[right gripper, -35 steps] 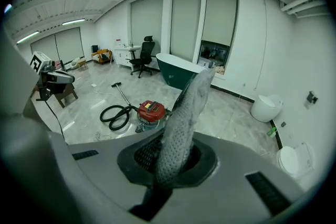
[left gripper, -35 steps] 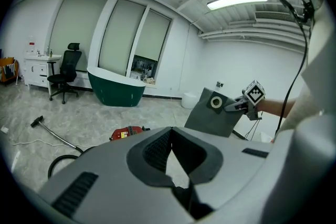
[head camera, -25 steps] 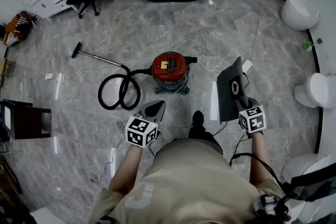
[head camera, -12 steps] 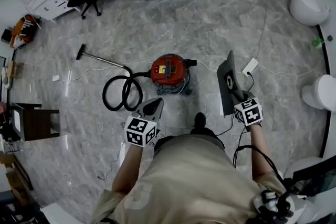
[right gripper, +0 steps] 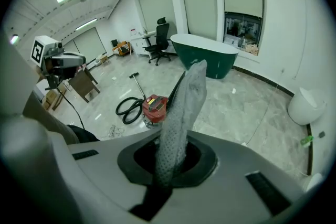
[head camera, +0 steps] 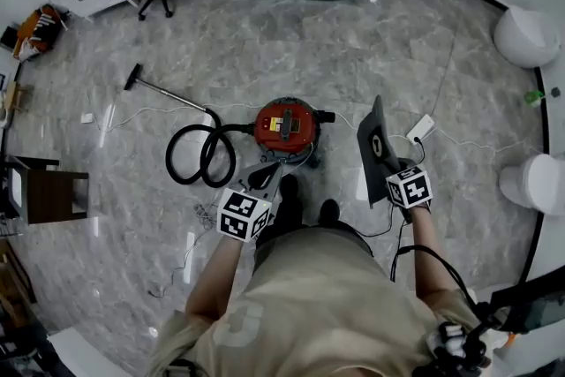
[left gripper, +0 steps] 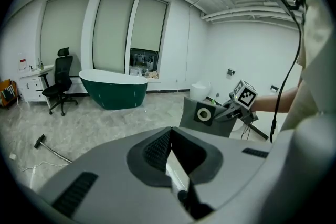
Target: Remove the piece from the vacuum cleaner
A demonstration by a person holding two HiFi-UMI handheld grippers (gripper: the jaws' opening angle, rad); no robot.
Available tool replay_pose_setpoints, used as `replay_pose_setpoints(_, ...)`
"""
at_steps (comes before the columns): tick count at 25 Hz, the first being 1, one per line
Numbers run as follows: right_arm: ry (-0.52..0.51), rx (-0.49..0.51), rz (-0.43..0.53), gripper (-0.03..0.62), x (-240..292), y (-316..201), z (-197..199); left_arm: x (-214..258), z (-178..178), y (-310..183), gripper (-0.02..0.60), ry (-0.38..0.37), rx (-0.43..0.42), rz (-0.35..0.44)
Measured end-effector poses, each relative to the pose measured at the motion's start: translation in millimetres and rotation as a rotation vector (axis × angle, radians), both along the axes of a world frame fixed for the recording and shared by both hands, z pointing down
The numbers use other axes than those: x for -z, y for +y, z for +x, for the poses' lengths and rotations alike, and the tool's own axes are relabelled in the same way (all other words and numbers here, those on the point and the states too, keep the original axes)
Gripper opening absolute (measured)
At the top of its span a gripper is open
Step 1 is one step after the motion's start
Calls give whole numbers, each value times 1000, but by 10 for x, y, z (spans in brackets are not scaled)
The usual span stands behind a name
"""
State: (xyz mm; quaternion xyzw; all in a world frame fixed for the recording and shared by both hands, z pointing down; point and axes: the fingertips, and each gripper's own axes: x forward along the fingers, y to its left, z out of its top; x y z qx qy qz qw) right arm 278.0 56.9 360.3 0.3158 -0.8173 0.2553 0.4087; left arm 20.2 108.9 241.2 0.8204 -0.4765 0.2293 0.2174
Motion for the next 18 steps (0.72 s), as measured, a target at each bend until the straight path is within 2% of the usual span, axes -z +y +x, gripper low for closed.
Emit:
replay_pose_setpoints(6, 64, -50, -22, 15, -48, -248, -308, -95, -433, -416, 3, 43, -34, -12)
replay_pose_setpoints(13, 172, -124, -26, 15, -106, -620, -438, -337, -899, -899, 3, 55, -120, -47)
replay_pose_setpoints(18, 231, -128, -7, 15, -90, -834, -501, -488, -995, -1158, 3, 53, -169, -85)
